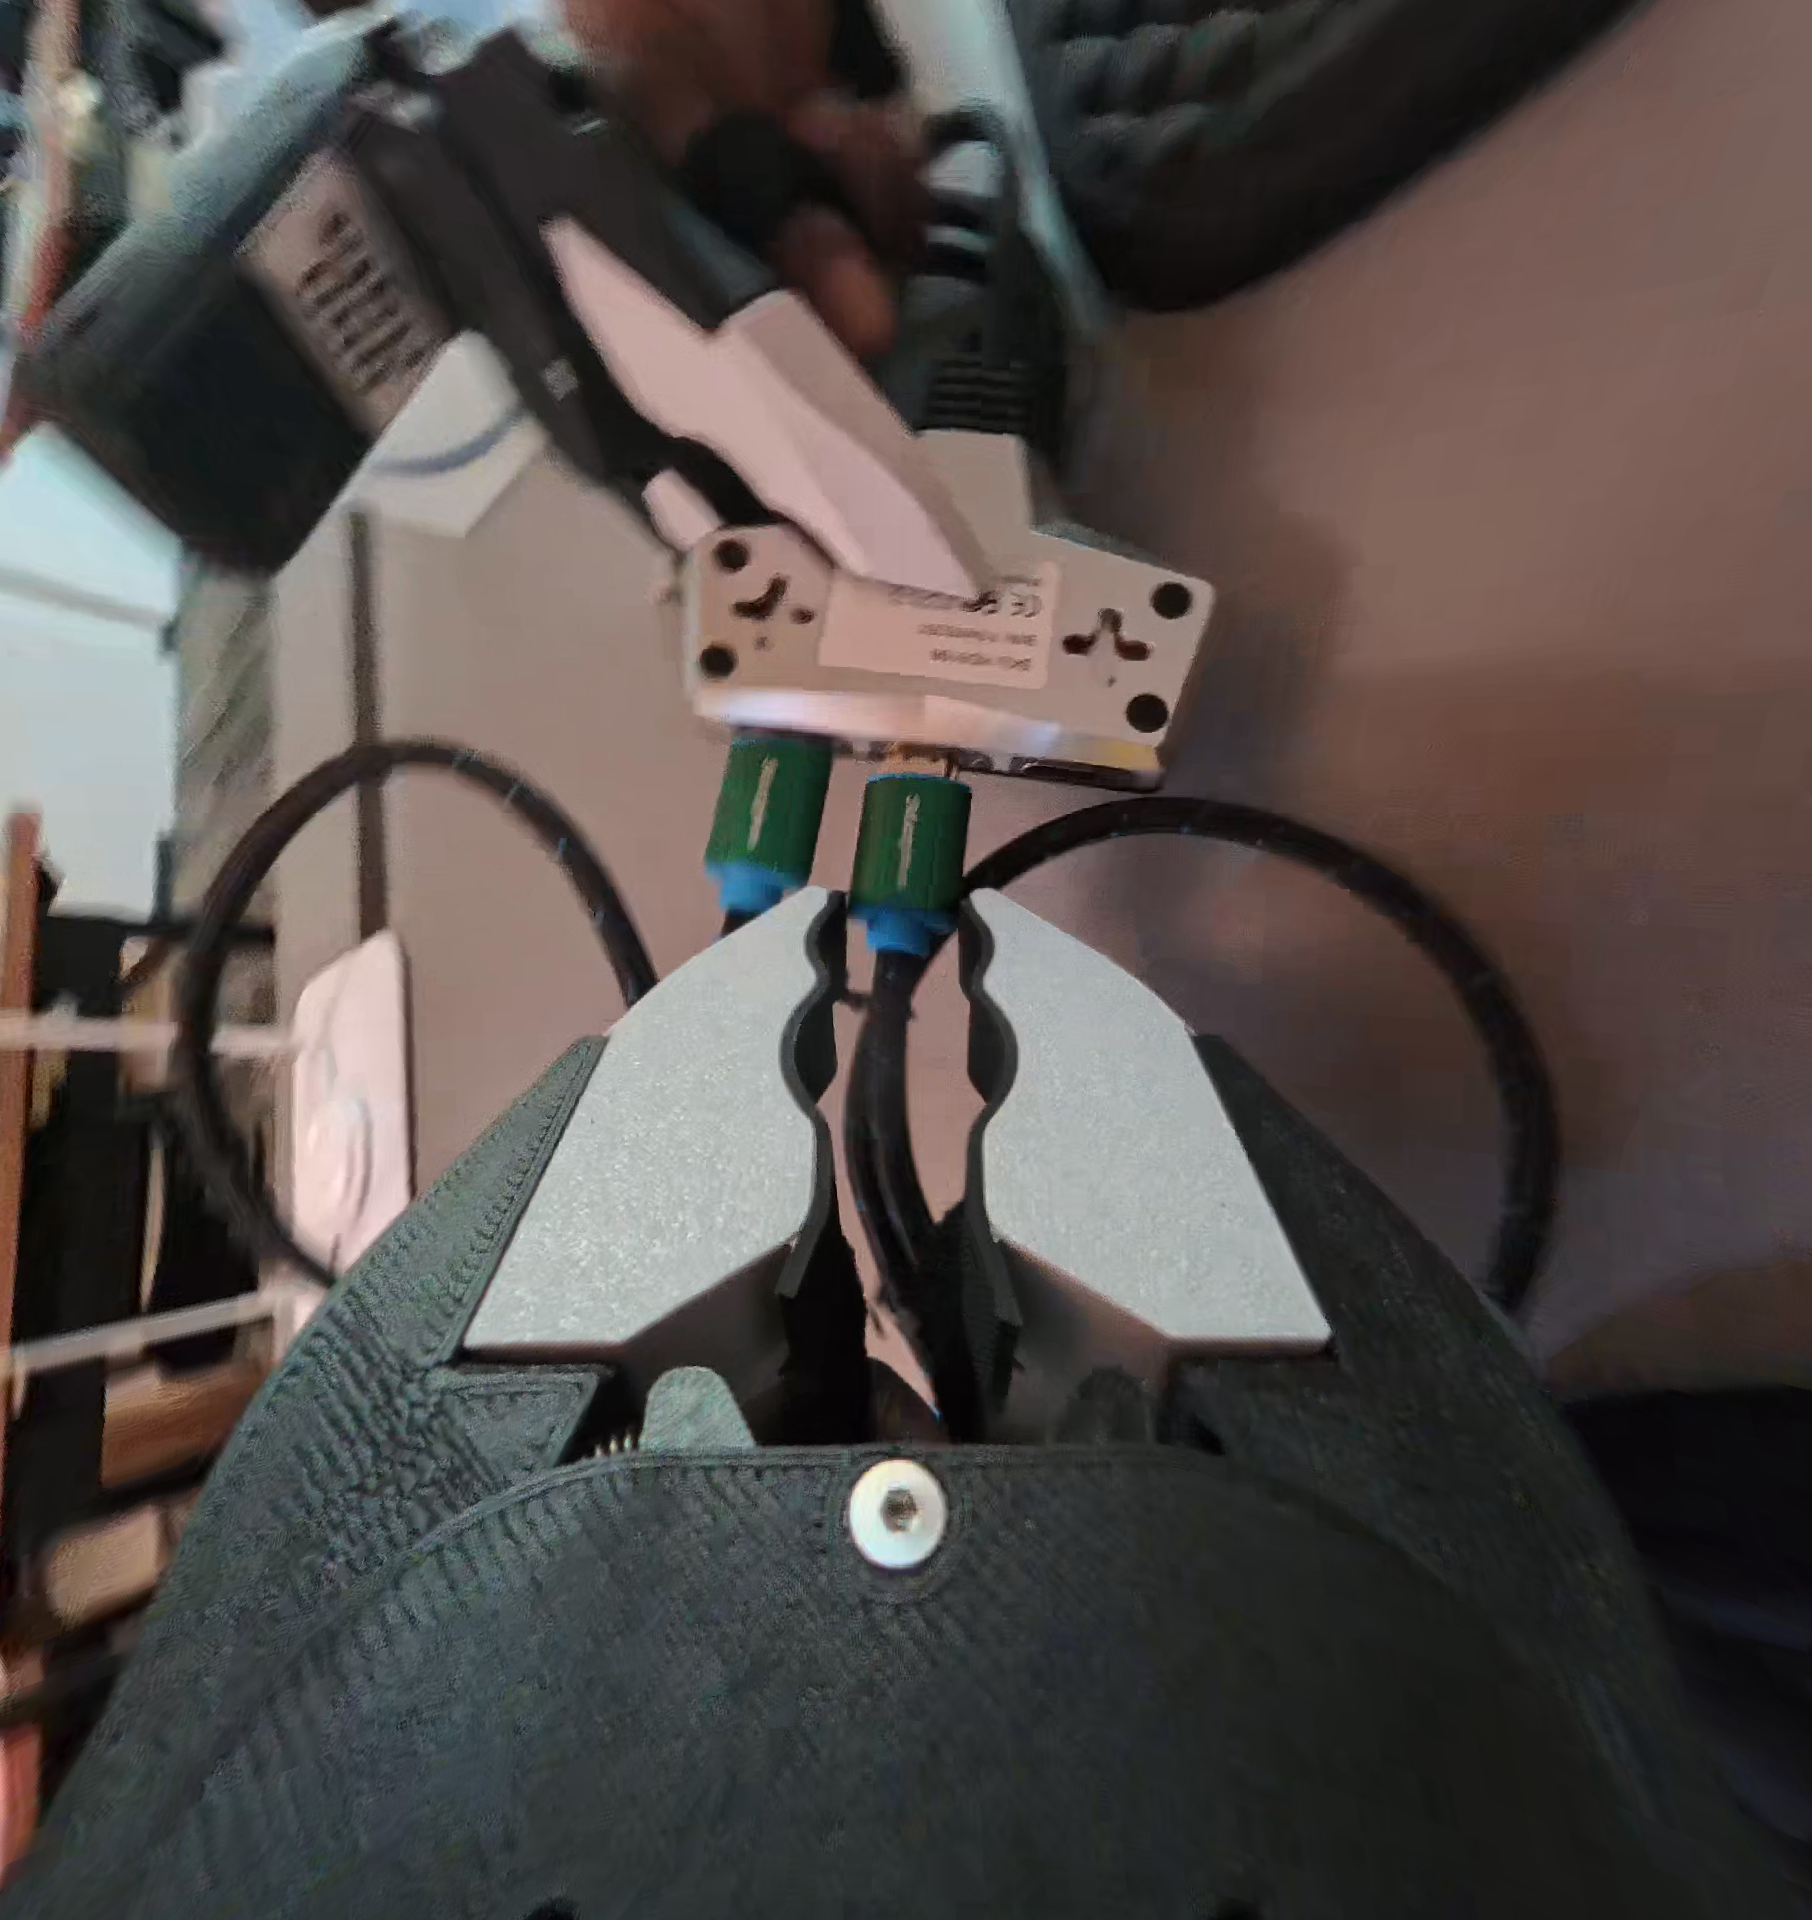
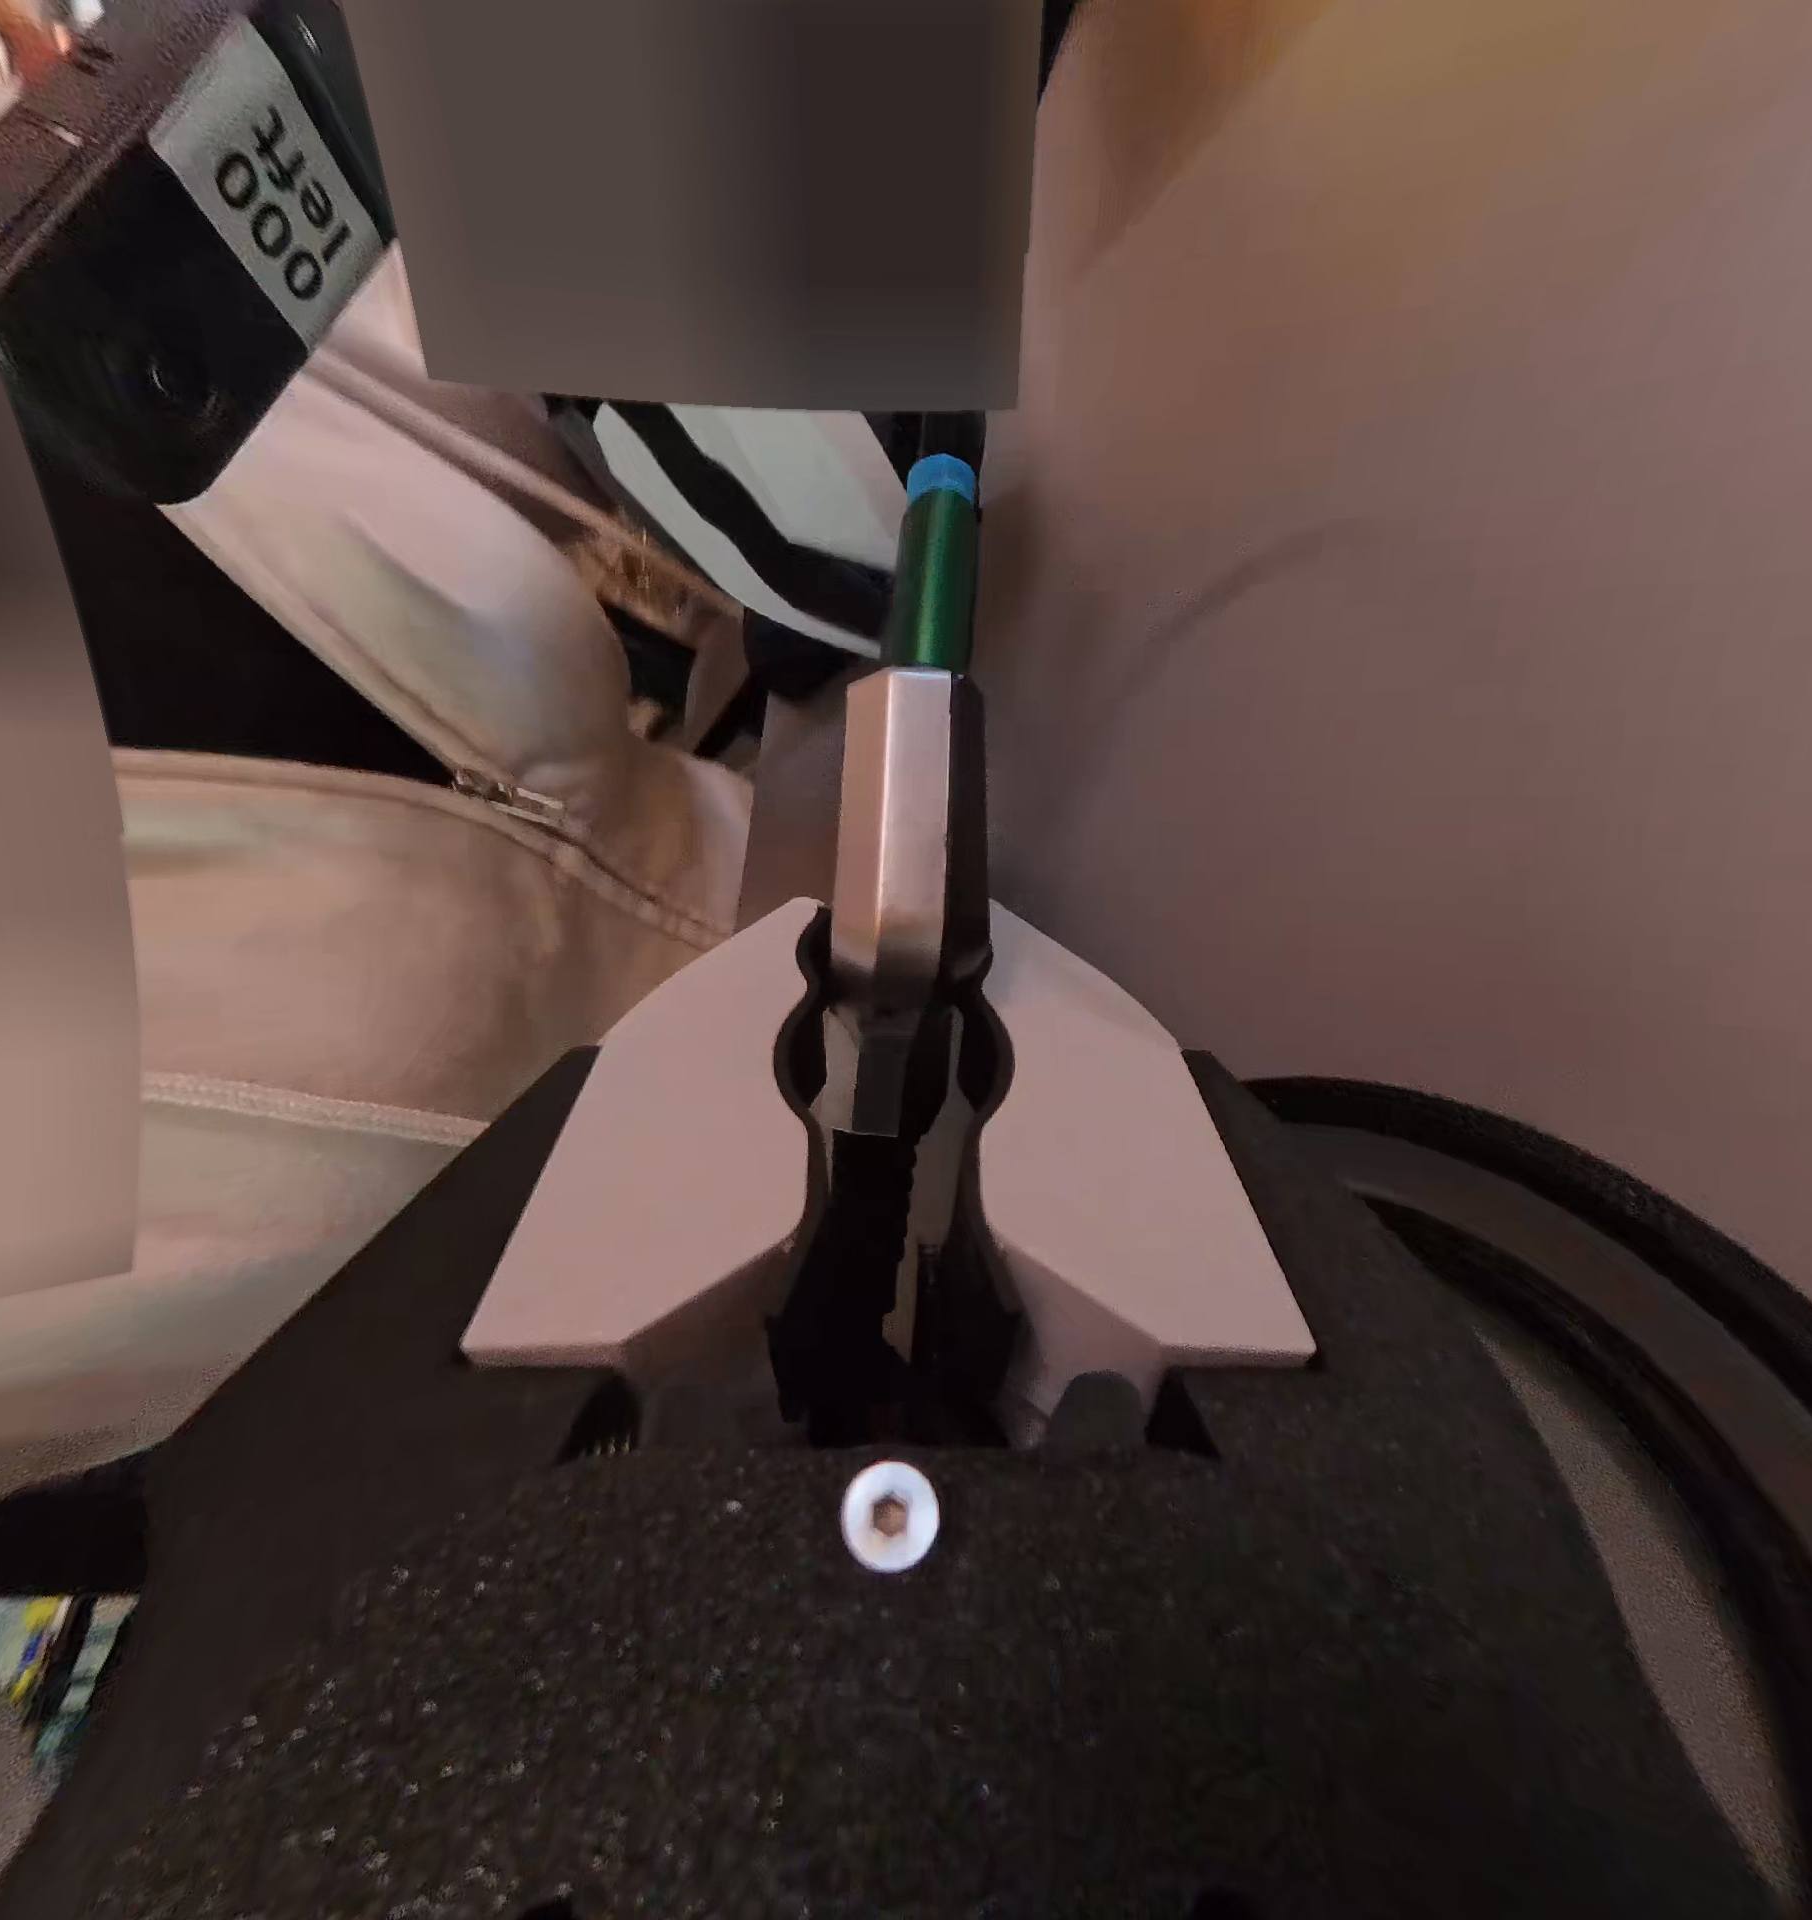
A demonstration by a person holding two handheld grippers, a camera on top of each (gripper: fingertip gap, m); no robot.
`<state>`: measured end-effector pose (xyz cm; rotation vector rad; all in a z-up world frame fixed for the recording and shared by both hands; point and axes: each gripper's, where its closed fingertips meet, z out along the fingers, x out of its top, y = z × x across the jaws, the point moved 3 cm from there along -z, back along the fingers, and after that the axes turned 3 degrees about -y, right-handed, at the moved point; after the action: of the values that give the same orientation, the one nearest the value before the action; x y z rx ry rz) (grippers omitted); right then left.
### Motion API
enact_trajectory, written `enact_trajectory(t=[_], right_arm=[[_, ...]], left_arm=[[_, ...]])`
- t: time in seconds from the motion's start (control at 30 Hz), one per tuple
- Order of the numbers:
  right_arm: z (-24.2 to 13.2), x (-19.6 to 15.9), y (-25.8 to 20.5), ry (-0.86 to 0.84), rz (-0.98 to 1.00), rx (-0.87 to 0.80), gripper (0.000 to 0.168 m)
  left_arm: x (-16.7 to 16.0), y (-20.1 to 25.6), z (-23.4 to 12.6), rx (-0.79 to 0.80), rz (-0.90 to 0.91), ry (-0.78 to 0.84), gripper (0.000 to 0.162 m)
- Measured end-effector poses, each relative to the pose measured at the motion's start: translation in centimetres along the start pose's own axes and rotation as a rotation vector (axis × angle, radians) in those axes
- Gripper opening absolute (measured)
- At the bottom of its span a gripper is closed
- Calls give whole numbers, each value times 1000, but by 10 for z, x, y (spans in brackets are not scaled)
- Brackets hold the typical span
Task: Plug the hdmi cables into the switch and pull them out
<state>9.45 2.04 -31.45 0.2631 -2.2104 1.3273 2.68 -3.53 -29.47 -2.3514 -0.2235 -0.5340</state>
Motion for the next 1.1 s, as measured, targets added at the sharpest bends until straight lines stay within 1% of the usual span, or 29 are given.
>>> enact_trajectory(t=[0.07, 0.1, 0.13, 0.17, 0.2, 0.23, 0.27, 0.3, 0.33, 0.37, 0.4, 0.43, 0.57, 0.63, 0.77, 0.83, 0.87, 0.93, 1.0, 1.03, 1.1], right_arm=[[-12, 2, 6, 74, -14, -49, 21], [-18, 2, 6, 116, -21, -57, 21], [-23, 3, 5, 164, -34, -57, 21], [-26, 4, 2, 209, -58, -63, 21], [-27, 7, -1, 247, -91, -68, 22], [-27, 10, -7, 283, -133, -67, 21], [-25, 14, -13, 311, -175, -59, 21], [-22, 18, -19, 334, -215, -49, 21], [-19, 21, -23, 350, -245, -47, 21], [-15, 23, -25, 352, -260, -62, 21], [-12, 23, -26, 350, -267, -66, 22], [-10, 24, -28, 366, -272, -53, 21], [-7, 27, -32, 413, -289, -48, 21], [-6, 27, -32, 431, -298, -61, 21], [-4, 31, -32, 452, -325, -95, 21], [-2, 32, -35, 462, -339, -76, 21], [0, 32, -36, 464, -349, -69, 21], [6, 33, -39, 446, -372, -46, 21], [9, 36, -42, 460, -372, -25, 21], [10, 37, -43, 460, -367, -21, 21], [14, 36, -42, 454, -371, -34, 21]], left_arm=[[-7, -18, -17, 122, -156, -9, 23], [-9, -24, -29, 174, -266, 16, 25], [-9, -28, -41, 209, -413, 79, 26], [-6, -29, -50, 210, -606, 176, 26], [0, -27, -55, 154, -818, 300, 30], [9, -23, -57, 59, -1013, 433, 35], [14, -21, -55, -22, -1174, 537, 37], [13, -22, -50, -60, -1294, 595, 38], [12, -24, -46, -68, -1364, 649, 37], [11, -28, -45, -57, -1396, 716, 36], [13, -33, -46, -41, -1410, 785, 31], [14, -36, -46, -37, -1413, 816, 27], [11, -40, -38, 47, -1363, 766, 12], [10, -39, -37, 49, -1389, 758, 16], [7, -34, -36, 103, -1438, 724, 36], [6, -36, -41, 156, -1481, 793, 35], [8, -37, -43, 152, -1499, 850, 29], [14, -36, -40, 80, -1522, 930, 21], [17, -37, -42, 61, -1528, 1006, 20], [17, -37, -43, 60, -1521, 1018, 20], [15, -34, -43, 28, -1515, 993, 20]])
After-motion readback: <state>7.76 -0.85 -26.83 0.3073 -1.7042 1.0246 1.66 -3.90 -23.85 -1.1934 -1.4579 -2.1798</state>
